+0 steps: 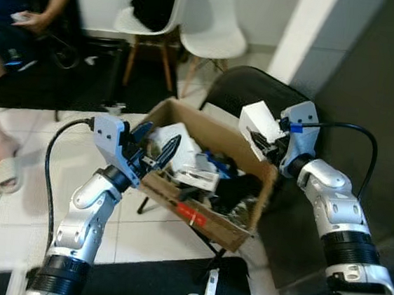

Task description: Picking trash to rubbish bin

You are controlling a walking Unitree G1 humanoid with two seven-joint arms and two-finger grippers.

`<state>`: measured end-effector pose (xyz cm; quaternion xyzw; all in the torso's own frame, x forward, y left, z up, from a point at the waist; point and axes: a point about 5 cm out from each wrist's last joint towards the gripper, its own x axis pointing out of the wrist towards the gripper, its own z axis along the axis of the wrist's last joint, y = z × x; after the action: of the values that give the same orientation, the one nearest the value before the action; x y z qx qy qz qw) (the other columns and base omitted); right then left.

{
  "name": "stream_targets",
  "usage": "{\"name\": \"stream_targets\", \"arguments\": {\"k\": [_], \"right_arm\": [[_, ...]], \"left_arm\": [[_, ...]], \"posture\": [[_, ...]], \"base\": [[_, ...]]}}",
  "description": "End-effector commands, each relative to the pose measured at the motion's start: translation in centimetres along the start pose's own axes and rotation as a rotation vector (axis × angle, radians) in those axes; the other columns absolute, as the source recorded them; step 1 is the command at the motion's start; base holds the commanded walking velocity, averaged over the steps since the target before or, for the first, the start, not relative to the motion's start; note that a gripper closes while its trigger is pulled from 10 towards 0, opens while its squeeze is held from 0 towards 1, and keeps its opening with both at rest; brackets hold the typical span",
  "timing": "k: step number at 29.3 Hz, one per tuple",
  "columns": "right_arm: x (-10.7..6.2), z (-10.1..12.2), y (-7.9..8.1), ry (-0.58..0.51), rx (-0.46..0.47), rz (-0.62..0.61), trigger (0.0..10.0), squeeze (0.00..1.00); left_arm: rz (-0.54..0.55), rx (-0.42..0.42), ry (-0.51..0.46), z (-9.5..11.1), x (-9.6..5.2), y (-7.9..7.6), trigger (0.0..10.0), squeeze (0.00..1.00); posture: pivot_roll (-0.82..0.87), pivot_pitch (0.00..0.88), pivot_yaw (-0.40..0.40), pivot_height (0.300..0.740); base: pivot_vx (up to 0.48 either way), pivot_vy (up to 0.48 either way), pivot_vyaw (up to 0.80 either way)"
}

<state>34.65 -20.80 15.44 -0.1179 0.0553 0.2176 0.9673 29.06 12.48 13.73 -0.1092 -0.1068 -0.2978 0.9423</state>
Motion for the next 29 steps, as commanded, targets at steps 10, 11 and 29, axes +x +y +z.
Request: {"name": "stream_targets", "arguments": {"k": [10, 11, 29], "right_arm": [[-0.4, 0.0, 2.7, -0.061, -0.007, 0.234, 10.0, 1.0], [-0.4, 0.0, 2.7, -0.058, -0.008, 0.235, 10.0, 1.0], [-0.2, -0.2, 0.8, -0.049, 0.043, 0.065, 10.0, 0.0]], "left_arm": [[0.007, 0.002, 0.014, -0.4, -0.4, 0.2, 10.0, 0.0], [0.007, 0.002, 0.014, -0.4, -0.4, 0.2, 10.0, 0.0], [0.008, 0.006, 0.012, -0.3, -0.5, 0.2, 10.0, 0.0]], "posture": [[-0.06, 0.0, -0.028, 0.74], [-0.06, 0.0, -0.026, 0.74], [-0.06, 0.0, -0.026, 0.74]], "base": [[0.0, 0.0, 0.0], [0.0, 0.0, 0.0], [0.0, 0.0, 0.0]]}}
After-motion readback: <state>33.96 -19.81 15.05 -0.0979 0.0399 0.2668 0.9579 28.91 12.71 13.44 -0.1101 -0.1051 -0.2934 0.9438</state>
